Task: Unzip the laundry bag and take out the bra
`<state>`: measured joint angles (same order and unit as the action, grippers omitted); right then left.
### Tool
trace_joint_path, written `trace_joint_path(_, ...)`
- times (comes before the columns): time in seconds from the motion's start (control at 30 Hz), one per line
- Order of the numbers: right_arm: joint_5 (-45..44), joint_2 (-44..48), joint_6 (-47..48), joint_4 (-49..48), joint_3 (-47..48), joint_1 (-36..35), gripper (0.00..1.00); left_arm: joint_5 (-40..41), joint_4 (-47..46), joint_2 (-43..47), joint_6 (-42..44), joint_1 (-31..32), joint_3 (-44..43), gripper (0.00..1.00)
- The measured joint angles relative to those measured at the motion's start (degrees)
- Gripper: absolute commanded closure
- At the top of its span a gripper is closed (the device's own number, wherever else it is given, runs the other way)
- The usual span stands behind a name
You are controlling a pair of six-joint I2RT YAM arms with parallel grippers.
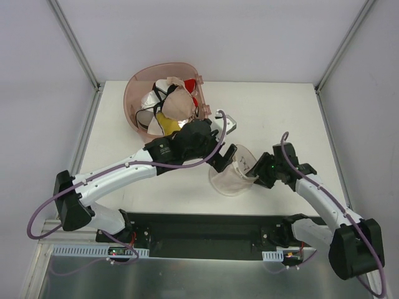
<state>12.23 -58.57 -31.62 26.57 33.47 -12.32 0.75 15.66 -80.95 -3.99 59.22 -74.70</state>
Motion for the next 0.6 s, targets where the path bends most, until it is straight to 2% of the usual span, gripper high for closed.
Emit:
trace_joint_path(0.13, 0.11, -1.14, -6.97, -3.06, 0.26, -11.04, 0.44, 1.01, 0.09, 1.53, -1.09, -1.01, 0.83, 0.04)
trace_joint_path(0.23, 0.00, -1.42, -8.98, -1.09, 4.48, -13.55, 0.28, 1.03, 0.35, 1.33, -1.16, -1.53, 0.87, 0.05)
trace_joint_path(0.27, -0.35, -0.90, -9.27, -0.31, 6.38, -13.33, 0.17, 0.98, 0.44, 1.27, -1.14, -1.53, 0.87, 0.06)
trace_joint_path(0.3, -0.72, -0.20, -9.09, 0.24, 7.87, -12.85, 0.13, 0.94, 0.55, 1.11, -1.14, -1.53, 0.85, 0.06)
trace_joint_path(0.43, -0.63, 4.35, -5.55, 3.82, 14.05, -5.86, 0.09, 1.01, 1.40, -1.14, -0.98, -0.94, -0.15, 0.06)
trace_joint_path(0.53, 0.39, 7.15, -1.66, 6.03, 14.23, 4.13, 0.10, 2.08, 2.80, -4.46, -0.61, 1.42, -2.78, 0.07)
trace_joint_path(0.6, 2.34, 8.98, 1.38, 7.37, 11.45, 13.49, 0.10, 3.48, 4.46, -7.93, -0.02, 4.11, -5.95, 0.07)
